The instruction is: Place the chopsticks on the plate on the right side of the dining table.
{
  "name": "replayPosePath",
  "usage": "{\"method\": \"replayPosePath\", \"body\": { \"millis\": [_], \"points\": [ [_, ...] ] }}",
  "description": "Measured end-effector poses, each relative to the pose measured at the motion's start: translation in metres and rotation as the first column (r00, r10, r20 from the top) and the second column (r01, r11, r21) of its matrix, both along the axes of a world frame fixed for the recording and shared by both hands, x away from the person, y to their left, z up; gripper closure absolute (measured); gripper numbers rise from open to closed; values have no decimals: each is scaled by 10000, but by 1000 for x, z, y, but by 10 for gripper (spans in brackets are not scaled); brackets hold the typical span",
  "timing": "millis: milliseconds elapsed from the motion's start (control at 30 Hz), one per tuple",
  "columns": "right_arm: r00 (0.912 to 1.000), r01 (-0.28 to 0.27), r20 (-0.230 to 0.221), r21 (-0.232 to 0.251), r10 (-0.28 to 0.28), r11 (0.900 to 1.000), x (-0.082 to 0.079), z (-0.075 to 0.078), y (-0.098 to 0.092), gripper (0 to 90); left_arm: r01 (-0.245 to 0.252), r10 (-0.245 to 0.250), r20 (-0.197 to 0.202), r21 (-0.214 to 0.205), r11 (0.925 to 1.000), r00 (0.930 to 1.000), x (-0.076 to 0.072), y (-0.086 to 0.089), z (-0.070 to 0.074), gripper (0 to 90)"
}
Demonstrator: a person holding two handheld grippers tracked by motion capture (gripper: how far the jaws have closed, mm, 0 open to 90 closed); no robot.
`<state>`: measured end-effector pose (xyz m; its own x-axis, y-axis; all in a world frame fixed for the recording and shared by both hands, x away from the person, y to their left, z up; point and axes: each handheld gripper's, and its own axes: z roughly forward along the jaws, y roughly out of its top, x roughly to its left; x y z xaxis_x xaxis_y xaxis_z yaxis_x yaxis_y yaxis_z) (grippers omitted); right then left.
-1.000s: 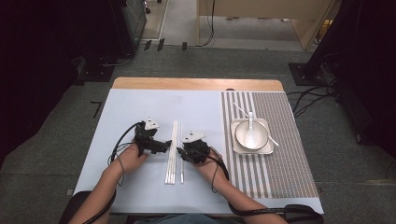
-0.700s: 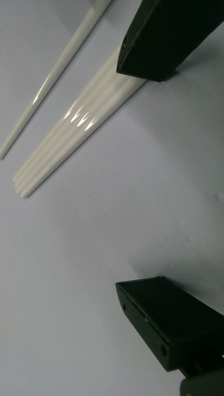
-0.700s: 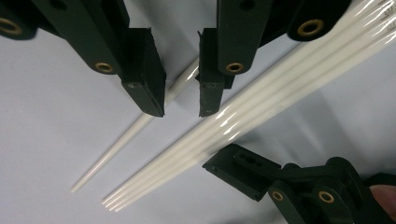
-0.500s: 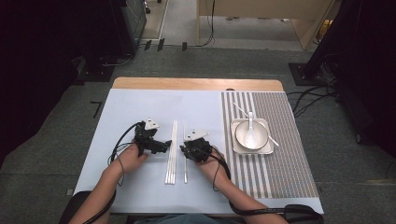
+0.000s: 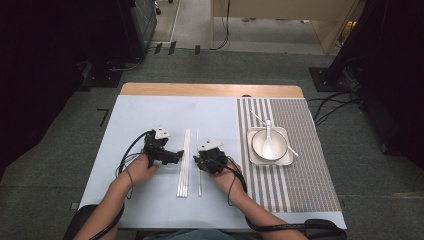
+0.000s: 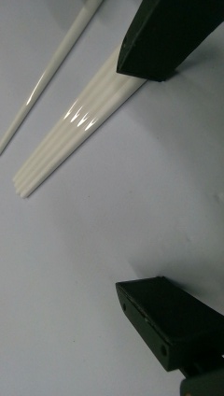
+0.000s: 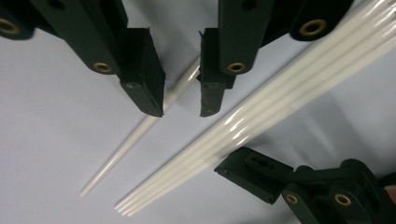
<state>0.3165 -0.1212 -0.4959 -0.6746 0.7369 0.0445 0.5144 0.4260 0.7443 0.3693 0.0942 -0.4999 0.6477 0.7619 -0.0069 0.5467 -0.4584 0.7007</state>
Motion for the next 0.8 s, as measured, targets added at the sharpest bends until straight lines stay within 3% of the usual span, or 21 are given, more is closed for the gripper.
{"method": "replayPosePath", "body": {
  "millis": [333, 533, 800],
  "points": [
    [9992, 371, 179, -150, -369, 9992, 6, 0, -9, 795, 1, -1, 0, -2, 10000, 10000, 0, 0, 0, 0],
    [9970, 740, 209, 276, -746, 9969, 15, -2, -20, 830, 1, -1, -1, -1, 10000, 10000, 0, 0, 0, 0],
    [9960, 823, 316, 430, -836, 9957, 27, -3, -25, 838, -2, 2, -3, -2, 10000, 10000, 0, 0, 0, 0]
  ]
}}
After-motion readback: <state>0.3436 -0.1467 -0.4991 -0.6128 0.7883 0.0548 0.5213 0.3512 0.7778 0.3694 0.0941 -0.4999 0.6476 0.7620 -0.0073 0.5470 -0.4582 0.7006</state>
